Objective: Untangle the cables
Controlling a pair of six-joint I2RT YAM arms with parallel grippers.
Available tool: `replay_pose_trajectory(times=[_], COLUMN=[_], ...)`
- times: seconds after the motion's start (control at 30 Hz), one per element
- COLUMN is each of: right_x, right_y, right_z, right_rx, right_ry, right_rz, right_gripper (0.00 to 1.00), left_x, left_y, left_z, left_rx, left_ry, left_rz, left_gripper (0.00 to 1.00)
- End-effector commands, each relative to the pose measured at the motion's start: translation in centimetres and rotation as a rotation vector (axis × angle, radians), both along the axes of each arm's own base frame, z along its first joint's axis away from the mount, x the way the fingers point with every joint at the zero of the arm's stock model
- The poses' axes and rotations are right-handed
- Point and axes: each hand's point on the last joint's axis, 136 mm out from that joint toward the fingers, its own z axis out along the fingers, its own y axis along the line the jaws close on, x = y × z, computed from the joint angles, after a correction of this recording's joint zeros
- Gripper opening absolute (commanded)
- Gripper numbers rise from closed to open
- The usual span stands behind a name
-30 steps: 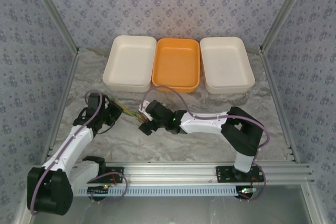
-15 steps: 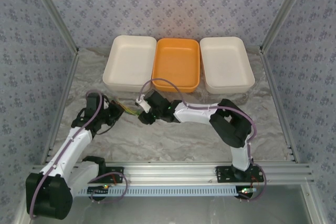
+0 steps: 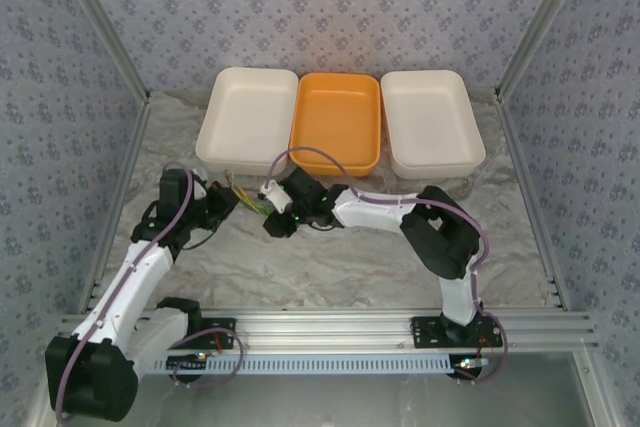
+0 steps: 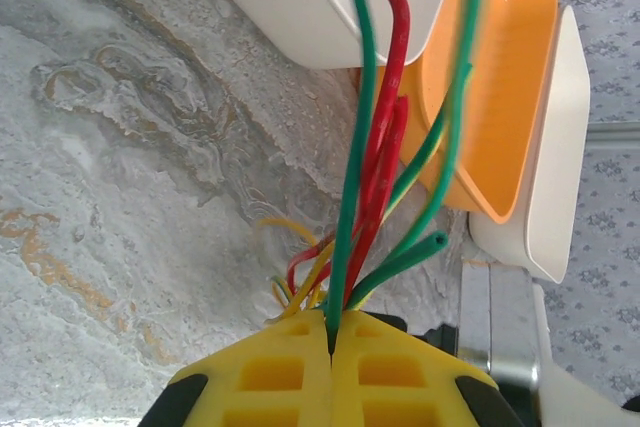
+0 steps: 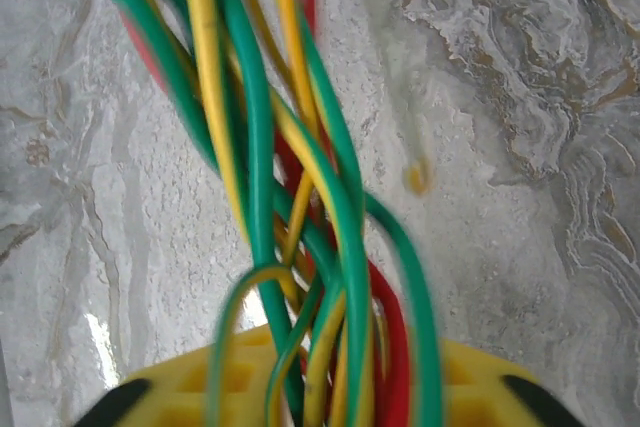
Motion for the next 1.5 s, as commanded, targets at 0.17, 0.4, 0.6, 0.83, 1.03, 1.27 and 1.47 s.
replay_pose_trajectory(times=[0.17,0.4,0.6,0.83,1.03,1.27,1.47], right_x=[0.6,1.2,0.1,-1.8,-2.2,-2.6,-3.8], right_y=[-1.2,-2.3,-1.5,-2.1,-2.7,-1.7,-0.8], right_z=[2.3,2.9,3.8,4.6,4.3,4.2,4.8], right_rx=[0.002,-0.113,-0.074,-0.001,0.011,0.015,0.037], right_ry=[-0.011,-0.189,-0.207,-0.153,-0.109,-0.090,-0.077], right_rz=[-0.067,-0.198,-0.234,-0.246,-0.239,-0.222,-0.184], right_gripper=[0.00,0.00,0.00,0.00,0.00,0.00,0.00], left_x=[-0.9,-3.8,-3.1,-2.5,-3.2,-3.3,-2.4], left_y=[1.1,-1.1,-2.6,-1.1,-0.6,-2.7,-3.4], left_z=[4.1,4.0,1.0,0.0,0.9,0.4,-0.4], left_rx=[0.039,-0.065,-0.027,-0.007,-0.081,-0.058,-0.031], left_ry=[-0.080,-0.038,0.033,0.005,-0.044,-0.021,-0.025], left_rz=[0.038,0.126,0.139,0.232,0.261,0.160,0.141], left_gripper=[0.74,0.96,0.95,0.87,0.87,0.90,0.88])
